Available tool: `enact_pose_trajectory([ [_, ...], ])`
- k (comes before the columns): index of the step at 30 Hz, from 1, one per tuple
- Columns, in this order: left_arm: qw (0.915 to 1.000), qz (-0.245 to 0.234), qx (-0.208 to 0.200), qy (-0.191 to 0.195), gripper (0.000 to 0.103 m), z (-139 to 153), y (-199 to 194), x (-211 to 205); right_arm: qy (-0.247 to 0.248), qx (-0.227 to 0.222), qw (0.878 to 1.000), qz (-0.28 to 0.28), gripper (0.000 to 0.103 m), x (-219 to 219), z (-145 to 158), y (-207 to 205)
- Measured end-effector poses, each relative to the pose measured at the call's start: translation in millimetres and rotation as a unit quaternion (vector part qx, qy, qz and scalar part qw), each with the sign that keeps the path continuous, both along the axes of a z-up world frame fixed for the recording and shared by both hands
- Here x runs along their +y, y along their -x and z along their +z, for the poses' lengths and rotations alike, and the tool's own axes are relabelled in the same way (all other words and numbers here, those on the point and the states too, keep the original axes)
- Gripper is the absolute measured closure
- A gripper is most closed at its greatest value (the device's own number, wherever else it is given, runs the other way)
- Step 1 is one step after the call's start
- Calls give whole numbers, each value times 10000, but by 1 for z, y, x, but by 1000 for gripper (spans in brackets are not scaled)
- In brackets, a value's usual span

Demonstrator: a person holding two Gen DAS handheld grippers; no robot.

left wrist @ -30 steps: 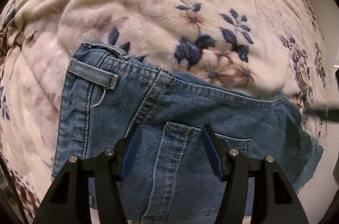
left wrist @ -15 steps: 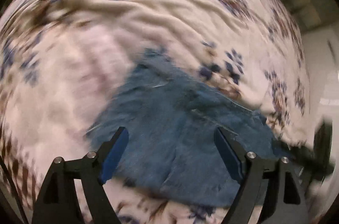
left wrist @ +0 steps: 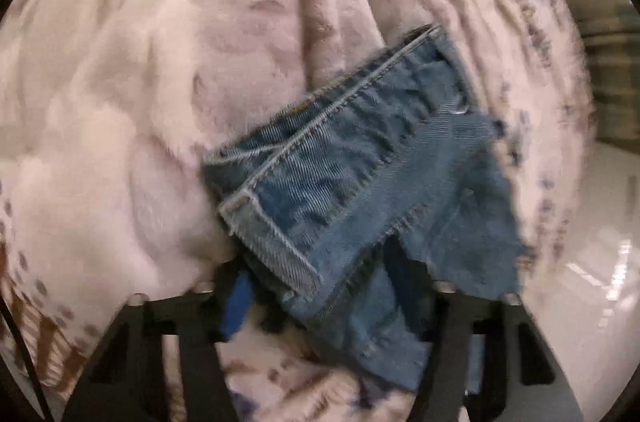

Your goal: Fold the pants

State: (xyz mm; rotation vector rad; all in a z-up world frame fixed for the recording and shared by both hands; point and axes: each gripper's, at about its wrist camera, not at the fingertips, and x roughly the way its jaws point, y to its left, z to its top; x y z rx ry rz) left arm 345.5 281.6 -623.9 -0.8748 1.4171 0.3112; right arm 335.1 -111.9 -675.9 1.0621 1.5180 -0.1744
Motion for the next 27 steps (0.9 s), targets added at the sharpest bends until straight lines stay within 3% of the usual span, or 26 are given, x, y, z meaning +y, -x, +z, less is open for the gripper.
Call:
enact_pose_trajectory([
  [1, 9999, -41, -1, -113, 57, 0, -2, -1, 93, -4, 10000, 29, 91, 0, 0, 0],
  [2, 9994, -90, 50, -336, 70, 1, 0, -1, 145, -35, 9999, 45, 93, 0, 2, 1],
  [5, 9982, -262, 0, -538, 79, 9, 7, 3, 386, -121, 9989, 233, 98, -4, 13, 6],
  [10, 9953, -620, 99, -737, 80, 7, 6, -3, 221, 262, 9986, 405, 102, -10, 5, 28],
  [12, 9958, -628, 114, -660, 79, 8, 5, -1, -258, 327, 9991, 119, 102, -16, -8, 37],
  [14, 9955, -695, 56, -635, 78, 18, 4, -2, -583, 80, 9979, -258, 98, -29, -7, 44],
  [15, 9943, -786, 37, -723, 77, 26, 5, -5, -535, -21, 9981, -309, 89, -36, -3, 45],
  [16, 9921, -894, 34, -880, 76, 35, 3, -11, -508, -118, 9980, -361, 69, -41, 1, 46],
  [17, 9906, -991, -28, -942, 74, 42, 6, -16, -443, -226, 9976, -475, 57, -49, 4, 47],
  [18, 9886, -1122, -90, -1002, 70, 48, 8, -23, -342, -283, 9972, -596, 36, -57, 5, 49],
  [19, 9865, -1236, -121, -1065, 68, 51, 8, -30, -159, -225, 9975, -649, 33, -64, 3, 48],
  [20, 9836, -1376, -179, -1149, 65, 55, 10, -38, -84, -194, 9976, -665, 33, -69, -1, 46],
  [21, 9816, -1446, -219, -1228, 59, 57, 11, -46, -80, -218, 9973, -694, 42, -73, -6, 43],
  [22, 9802, -1496, -246, -1275, 56, 57, 6, -56, -56, -224, 9973, -697, 82, -77, -11, 42],
  [23, 9791, -1540, -272, -1298, 51, 57, 5, -62, 0, -191, 9976, -672, 92, -80, -16, 41],
  [25, 9768, -1586, -402, -1381, 43, 59, 2, -77, 54, -30, 9987, -515, 92, -83, -21, 45],
  [27, 9732, -1725, -561, -1410, 16, 59, -1, -92, 60, 141, 9998, -119, 93, -82, -28, 49],
])
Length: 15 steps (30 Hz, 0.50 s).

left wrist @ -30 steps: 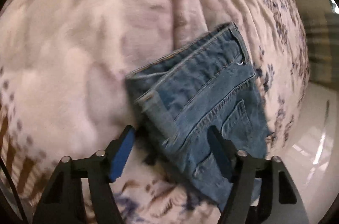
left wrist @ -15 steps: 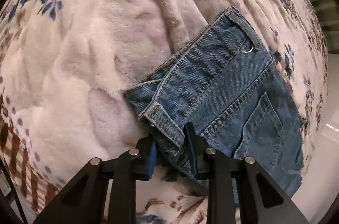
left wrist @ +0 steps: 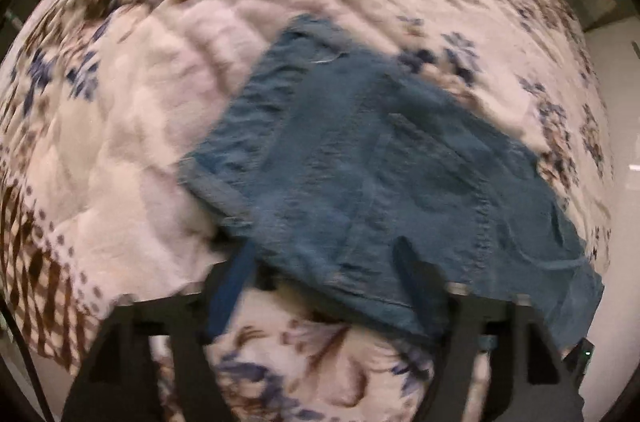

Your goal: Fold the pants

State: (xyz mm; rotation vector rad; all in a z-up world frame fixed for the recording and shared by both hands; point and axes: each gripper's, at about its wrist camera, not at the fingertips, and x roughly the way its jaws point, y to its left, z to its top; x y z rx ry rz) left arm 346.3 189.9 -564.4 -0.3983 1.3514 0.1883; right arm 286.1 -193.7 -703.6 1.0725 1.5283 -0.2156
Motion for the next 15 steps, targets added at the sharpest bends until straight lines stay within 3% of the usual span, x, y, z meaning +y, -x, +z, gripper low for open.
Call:
enact_pose_trajectory([
  [3, 9990, -357, -155, -241, 8, 9, -7, -29, -725, -88, 9973, -74, 90, -16, -3, 12],
  [5, 9974, -591, -262, -317, 8, 16, -13, -52, -721, -309, 9966, -240, 77, -43, 11, 21],
  [7, 9955, -777, -429, -329, 8, 22, -22, -78, -278, -824, 9939, -672, 33, -93, 39, 36],
  [8, 9932, -926, -544, -446, 8, 27, -26, -96, -77, -1013, 9909, -885, 26, -113, 47, 42],
  [10, 9885, -1201, -680, -622, 8, 32, -34, -128, 521, -1481, 9756, -1536, 23, -166, 65, 61],
  [15, 9772, -1842, -767, -731, 8, 29, -50, -215, 1314, -1710, 9385, -2696, 23, -301, 58, 86],
])
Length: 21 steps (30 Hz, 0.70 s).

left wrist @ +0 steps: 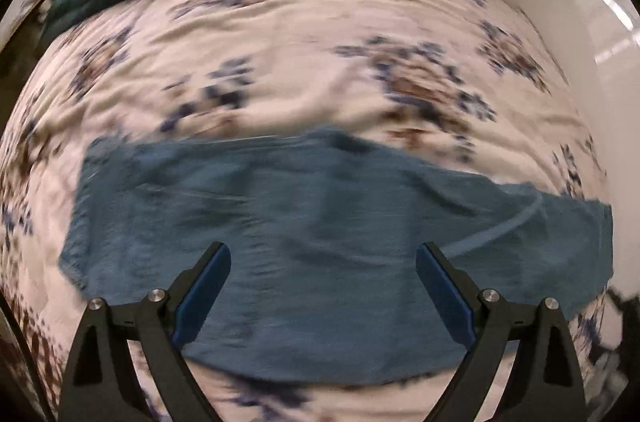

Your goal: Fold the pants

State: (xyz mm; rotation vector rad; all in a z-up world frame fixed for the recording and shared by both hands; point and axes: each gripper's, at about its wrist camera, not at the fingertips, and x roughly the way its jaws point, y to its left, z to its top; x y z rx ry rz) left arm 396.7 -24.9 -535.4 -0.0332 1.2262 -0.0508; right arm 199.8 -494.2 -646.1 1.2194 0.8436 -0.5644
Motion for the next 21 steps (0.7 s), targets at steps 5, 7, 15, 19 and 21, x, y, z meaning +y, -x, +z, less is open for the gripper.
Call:
enact_pose_trajectory([
  [5, 9992, -334, 159, -123, 8, -10, -6, -61, 323, 103, 9991, -245, 24, -93, -8, -10],
  [7, 9988, -434, 184, -128, 8, -12, -4, -80, 736, 77, 9970, -231, 26, -115, 5, -18],
  [15, 9952, -888, 370, -166, 8, -24, 2, -143, 680, 898, 9917, 612, 92, -126, -13, -48],
  [19, 9935, -1062, 330, -244, 8, -23, 6, -158, 1137, 697, 9904, 373, 93, -122, 17, -32],
  [21, 9930, -1100, 334, -266, 8, -24, 7, -161, 1246, 626, 9896, 347, 93, -118, 30, -27],
])
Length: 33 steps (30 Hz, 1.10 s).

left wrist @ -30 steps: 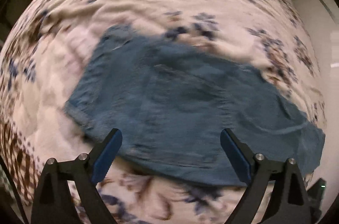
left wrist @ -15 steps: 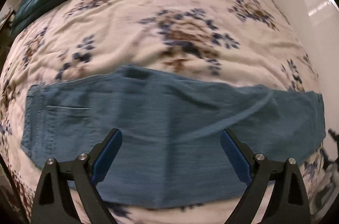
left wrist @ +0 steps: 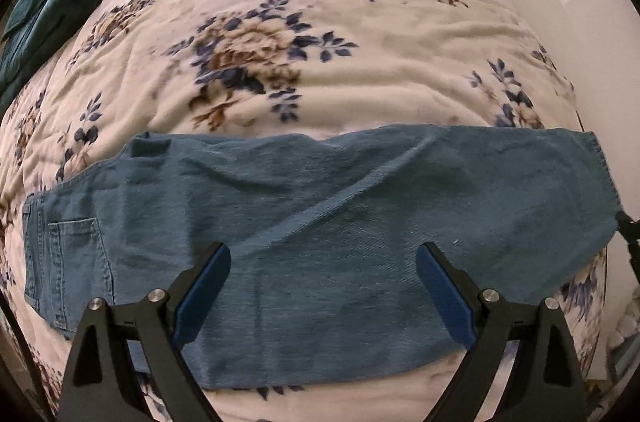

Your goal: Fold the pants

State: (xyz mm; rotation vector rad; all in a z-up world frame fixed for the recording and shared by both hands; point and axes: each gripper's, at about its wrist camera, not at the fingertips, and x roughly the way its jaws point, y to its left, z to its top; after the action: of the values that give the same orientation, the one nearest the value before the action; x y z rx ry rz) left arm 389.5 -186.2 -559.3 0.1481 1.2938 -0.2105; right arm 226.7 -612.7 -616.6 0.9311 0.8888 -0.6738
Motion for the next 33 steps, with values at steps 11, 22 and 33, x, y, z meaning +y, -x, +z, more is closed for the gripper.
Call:
enact_pose_trajectory([
  [11, 10000, 56, 22, -37, 8, -2, -1, 9, -1486, -350, 9872, -450, 50, -23, -50, 39],
  [22, 9990, 369, 218, 142, 8, -17, -9, 28, -2407, -1847, 9524, 288, 48, -4, -91, -2],
  [33, 9988, 276, 340, 238, 8, -22, -10, 34, -1295, -1043, 9854, 369, 94, 22, -39, -25],
])
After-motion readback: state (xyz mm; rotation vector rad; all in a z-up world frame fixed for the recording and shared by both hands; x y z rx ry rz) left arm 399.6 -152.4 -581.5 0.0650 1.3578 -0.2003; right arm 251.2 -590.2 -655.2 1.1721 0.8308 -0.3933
